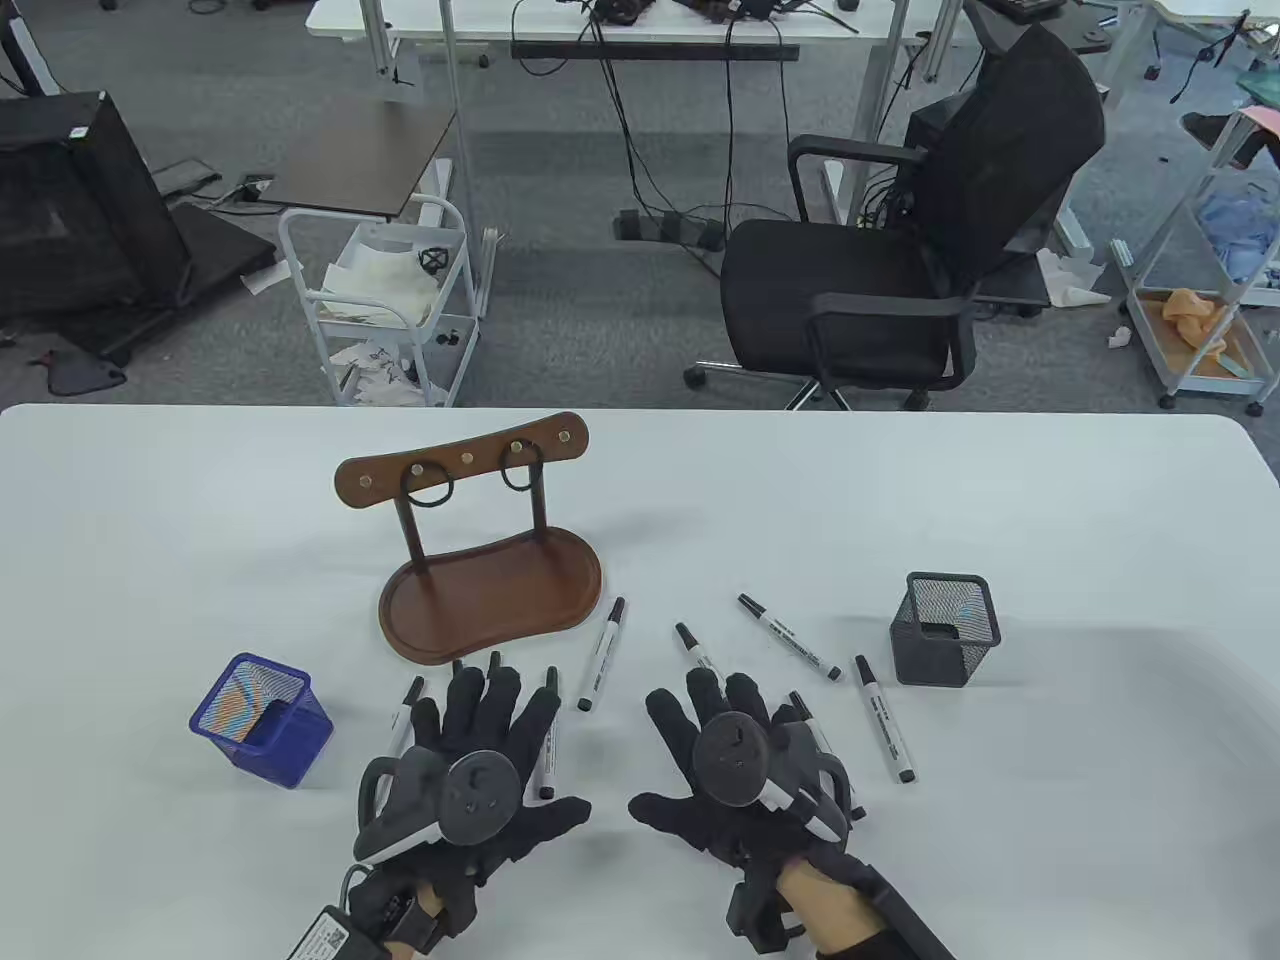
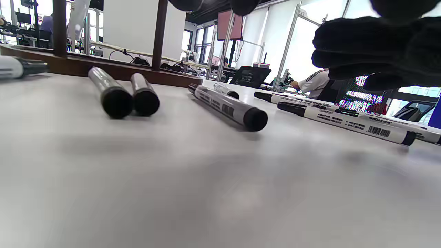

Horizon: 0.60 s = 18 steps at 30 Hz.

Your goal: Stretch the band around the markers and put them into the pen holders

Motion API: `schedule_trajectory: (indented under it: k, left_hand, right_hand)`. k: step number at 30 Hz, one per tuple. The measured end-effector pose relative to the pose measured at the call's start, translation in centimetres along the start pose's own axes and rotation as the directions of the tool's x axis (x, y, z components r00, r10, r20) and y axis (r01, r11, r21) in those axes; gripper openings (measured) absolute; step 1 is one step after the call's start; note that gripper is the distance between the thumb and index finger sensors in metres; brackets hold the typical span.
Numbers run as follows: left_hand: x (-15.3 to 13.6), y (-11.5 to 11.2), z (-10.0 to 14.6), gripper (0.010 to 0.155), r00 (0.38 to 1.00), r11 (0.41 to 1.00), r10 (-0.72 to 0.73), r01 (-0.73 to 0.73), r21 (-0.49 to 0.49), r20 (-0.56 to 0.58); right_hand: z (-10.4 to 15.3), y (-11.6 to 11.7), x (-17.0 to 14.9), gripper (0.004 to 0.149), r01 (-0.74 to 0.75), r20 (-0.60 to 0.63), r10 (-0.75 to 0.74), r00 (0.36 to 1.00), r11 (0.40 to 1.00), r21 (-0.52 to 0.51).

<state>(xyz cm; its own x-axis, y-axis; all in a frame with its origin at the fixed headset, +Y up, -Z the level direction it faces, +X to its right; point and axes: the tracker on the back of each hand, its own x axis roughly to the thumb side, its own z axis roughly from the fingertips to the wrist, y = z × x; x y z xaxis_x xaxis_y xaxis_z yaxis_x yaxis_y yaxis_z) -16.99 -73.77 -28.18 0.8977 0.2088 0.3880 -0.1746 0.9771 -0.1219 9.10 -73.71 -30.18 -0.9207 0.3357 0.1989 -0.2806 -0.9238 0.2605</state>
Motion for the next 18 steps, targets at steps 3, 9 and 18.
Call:
schedule_trajectory:
  k: [3,9,18]
  left_hand:
    - [-0.03,-0.02,0.0,0.104,1.0,1.0,0.004,-0.004,0.0,0.001]
    - [-0.07,-0.02,-0.01,0.104,1.0,1.0,0.002,-0.002,-0.003,-0.001]
    - [-0.18,0.03,-0.15,0.103,1.0,1.0,0.008,-0.008,-0.004,-0.005]
  right_hand:
    - [-0.02,-0.01,0.04,0.092,0.0,0.002,0.0,1.0,1.0,-0.003]
    - [-0.03,0.0,0.06,0.092,0.0,0.002,0.0,1.0,1.0,-0.001]
    - [-0.04,0.05,0.13,0.092,-0.009,0.0,0.009,1.0,1.0,0.0]
